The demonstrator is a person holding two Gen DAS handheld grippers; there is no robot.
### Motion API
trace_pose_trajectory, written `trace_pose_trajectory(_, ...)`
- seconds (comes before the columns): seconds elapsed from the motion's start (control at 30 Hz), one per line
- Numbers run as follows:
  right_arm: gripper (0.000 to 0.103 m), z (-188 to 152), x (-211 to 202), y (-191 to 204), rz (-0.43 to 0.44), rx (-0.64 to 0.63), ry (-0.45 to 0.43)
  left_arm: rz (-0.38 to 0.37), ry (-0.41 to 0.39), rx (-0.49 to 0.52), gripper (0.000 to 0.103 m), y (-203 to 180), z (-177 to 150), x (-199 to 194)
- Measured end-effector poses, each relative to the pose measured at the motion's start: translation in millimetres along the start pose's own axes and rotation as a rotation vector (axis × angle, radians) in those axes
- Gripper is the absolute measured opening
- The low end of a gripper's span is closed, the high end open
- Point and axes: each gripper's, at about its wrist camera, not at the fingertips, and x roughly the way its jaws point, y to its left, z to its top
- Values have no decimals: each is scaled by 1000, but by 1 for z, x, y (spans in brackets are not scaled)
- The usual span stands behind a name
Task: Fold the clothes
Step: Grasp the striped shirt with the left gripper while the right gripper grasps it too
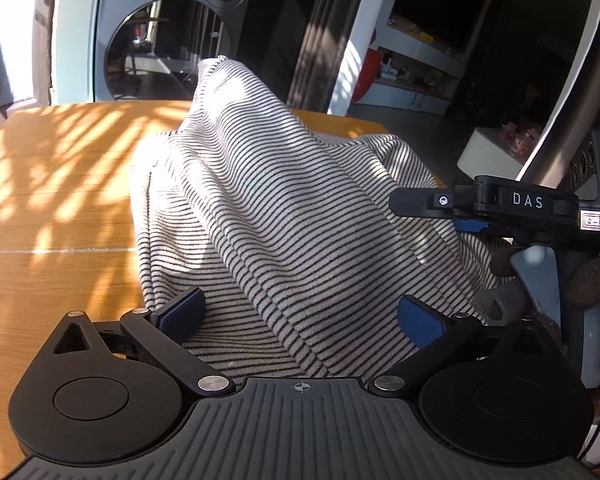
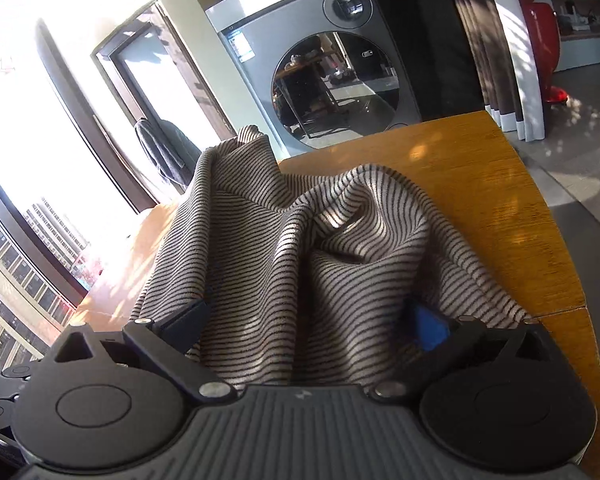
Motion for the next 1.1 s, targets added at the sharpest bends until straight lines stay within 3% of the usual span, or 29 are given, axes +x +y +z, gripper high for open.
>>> trace_pose_trajectory(0.17,103,-45,-48,20,55,-51,47,-223,74,-19,103,5,-41,-55)
trace_pose_trajectory(0.23,103,-60,-65,26,79,-47,61,-300,91,-102,103,16,-50,-71)
trace_pose_trajectory(0.3,103,-71,-78,28,134,-14,82,-352,45,-187,103,30,-48,-83)
trace_pose_trajectory(0.37,103,-80,-88,28,187,19,87,-295,0,-205,103,37,-40,-86)
trace_pose_trajectory(0.43,103,-83,-92,31,190,-3,91,-196,41,-235,100,41,-30,-72)
trace_pose_trajectory(0.47,103,-81,-96,32,175,-4,84,-140,79,-259,94,44,-27,-60)
trace_pose_trajectory(0.53,103,-76,-102,35,145,-7,71,-110,64,-253,89,44,-23,-58)
trace_pose_trajectory(0.57,103,-73,-109,38,133,-29,24,-102,69,-250,82,43,-21,-57)
trace_pose_trajectory(0.67,95,-52,-118,51,58,-154,-116,-205,84,-314,75,42,-22,-44)
trace_pose_trajectory(0.73,82,-39,-100,48,47,-133,-139,-225,74,-347,67,43,-23,-33)
trace_pose_trajectory(0.87,77,-30,-51,30,-19,-47,-125,-226,22,-372,24,44,-14,-24)
trace_pose_trajectory(0.93,77,-33,-34,23,-36,-30,-102,-228,-45,-368,19,47,-1,-35)
trace_pose_trajectory(1.0,78,-33,-33,25,-29,-58,-110,-177,-186,-369,18,59,20,-58)
trace_pose_trajectory(1.1,79,-36,-31,28,-43,-86,-99,-28,-412,-464,19,98,51,-95)
